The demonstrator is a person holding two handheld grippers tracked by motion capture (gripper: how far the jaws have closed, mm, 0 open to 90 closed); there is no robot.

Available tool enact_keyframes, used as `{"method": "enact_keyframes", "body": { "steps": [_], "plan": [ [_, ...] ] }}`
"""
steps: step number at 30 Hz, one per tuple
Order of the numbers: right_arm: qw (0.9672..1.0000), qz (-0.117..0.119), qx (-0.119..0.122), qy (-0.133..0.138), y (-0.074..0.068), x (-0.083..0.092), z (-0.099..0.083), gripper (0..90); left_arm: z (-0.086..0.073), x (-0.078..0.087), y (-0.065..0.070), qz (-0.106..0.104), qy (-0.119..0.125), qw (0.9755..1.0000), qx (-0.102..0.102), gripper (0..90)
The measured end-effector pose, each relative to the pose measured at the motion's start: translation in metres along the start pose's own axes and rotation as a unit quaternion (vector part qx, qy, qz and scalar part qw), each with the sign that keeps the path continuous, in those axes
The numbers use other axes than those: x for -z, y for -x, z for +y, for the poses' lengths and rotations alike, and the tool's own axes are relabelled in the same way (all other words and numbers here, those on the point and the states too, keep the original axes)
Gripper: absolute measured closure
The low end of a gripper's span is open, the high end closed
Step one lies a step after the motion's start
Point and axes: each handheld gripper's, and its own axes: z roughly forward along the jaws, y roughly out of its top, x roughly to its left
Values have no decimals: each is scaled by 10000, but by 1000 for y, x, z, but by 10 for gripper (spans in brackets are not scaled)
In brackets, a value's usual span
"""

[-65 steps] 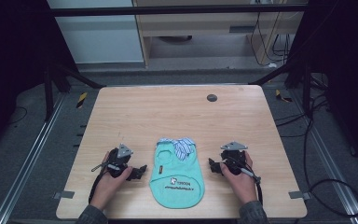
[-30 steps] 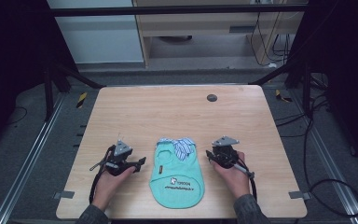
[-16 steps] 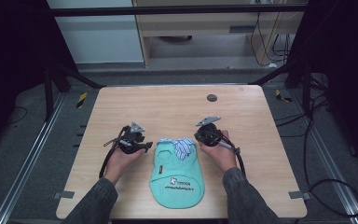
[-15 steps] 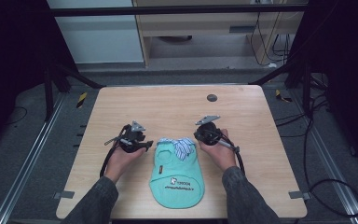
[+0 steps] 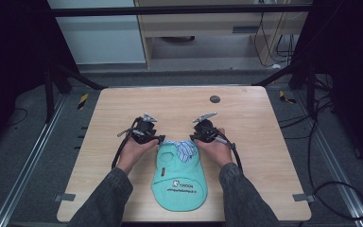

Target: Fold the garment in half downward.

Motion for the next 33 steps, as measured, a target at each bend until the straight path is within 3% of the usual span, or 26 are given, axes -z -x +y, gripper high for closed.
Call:
{"method": "enact_keyframes", "body": {
  "steps": [4,6,11,17,24,27,28,33],
  "plan": [
    [9999,63,-66,-44,0,-1,-2,723,-3,-5,2,-98,-77,9999,20,484],
    [9999,71,-70,-82,-1,-2,-4,721,-3,-6,3,-56,-188,9998,-70,475],
    [9998,176,-75,-89,-3,-1,-6,686,-5,-8,3,-87,-271,9996,-73,456],
    [9995,122,88,-259,-8,-6,-6,610,-9,-16,6,-114,-468,9986,-218,450],
    [9993,153,75,-339,-8,-11,-6,561,-11,-17,5,-214,-424,9982,-359,460],
    [9990,151,162,-390,-9,-11,-6,579,-12,-16,6,-278,-408,9980,-399,539],
    [9985,186,280,-438,-11,-10,-5,622,-12,-16,9,-371,-382,9975,-461,594],
    [9971,333,406,-547,-15,-10,-4,750,-13,-15,13,-495,-359,9968,-514,764]
  ]
}}
